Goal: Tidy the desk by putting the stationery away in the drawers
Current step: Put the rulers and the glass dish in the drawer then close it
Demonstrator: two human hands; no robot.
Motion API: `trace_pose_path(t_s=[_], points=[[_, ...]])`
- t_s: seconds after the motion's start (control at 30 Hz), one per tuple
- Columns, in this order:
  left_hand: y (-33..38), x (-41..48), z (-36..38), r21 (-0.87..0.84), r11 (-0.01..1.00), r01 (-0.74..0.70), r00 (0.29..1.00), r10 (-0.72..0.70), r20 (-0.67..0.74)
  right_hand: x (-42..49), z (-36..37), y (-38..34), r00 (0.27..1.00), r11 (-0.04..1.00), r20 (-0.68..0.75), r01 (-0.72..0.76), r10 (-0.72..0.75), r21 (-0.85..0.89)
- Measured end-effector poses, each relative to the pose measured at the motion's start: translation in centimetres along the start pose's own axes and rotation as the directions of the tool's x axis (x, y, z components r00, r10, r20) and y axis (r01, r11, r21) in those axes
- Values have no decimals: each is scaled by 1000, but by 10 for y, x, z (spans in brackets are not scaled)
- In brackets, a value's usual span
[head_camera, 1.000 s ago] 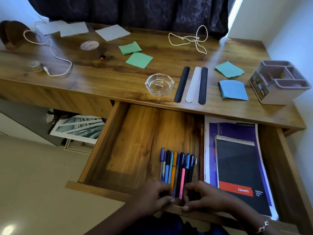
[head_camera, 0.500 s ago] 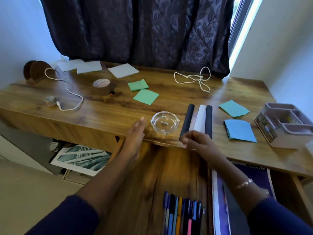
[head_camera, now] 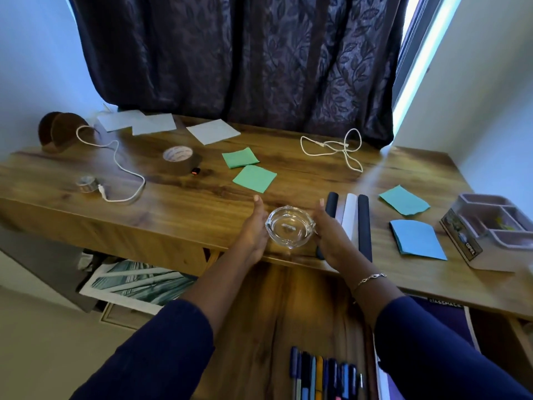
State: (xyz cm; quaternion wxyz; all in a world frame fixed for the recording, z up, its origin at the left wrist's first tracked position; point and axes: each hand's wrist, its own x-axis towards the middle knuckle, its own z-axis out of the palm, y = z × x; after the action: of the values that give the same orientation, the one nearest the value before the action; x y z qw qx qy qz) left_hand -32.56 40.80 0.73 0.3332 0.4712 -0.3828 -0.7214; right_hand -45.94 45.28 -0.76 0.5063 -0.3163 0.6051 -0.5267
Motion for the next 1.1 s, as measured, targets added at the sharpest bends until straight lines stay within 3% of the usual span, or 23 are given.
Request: trace_pose_path(t_s=[0.23, 0.47, 0.8, 1.1], points=[[-8, -41, -47, 28, 999, 22, 996, -25, 88, -66, 21, 1, 1000, 999, 14, -15, 14, 45], [-24, -112, -102, 167, 978, 123, 985, -140, 99, -137, 60, 45, 986, 985, 38, -164, 162, 57], [-71, -138, -139, 445, 856, 264, 917, -366, 160, -174, 103, 129, 887, 885, 16, -462, 461, 53], [-94, -133, -148, 555, 774, 304, 873, -459, 162, -179, 112, 135, 869, 869, -43, -494, 493, -34]])
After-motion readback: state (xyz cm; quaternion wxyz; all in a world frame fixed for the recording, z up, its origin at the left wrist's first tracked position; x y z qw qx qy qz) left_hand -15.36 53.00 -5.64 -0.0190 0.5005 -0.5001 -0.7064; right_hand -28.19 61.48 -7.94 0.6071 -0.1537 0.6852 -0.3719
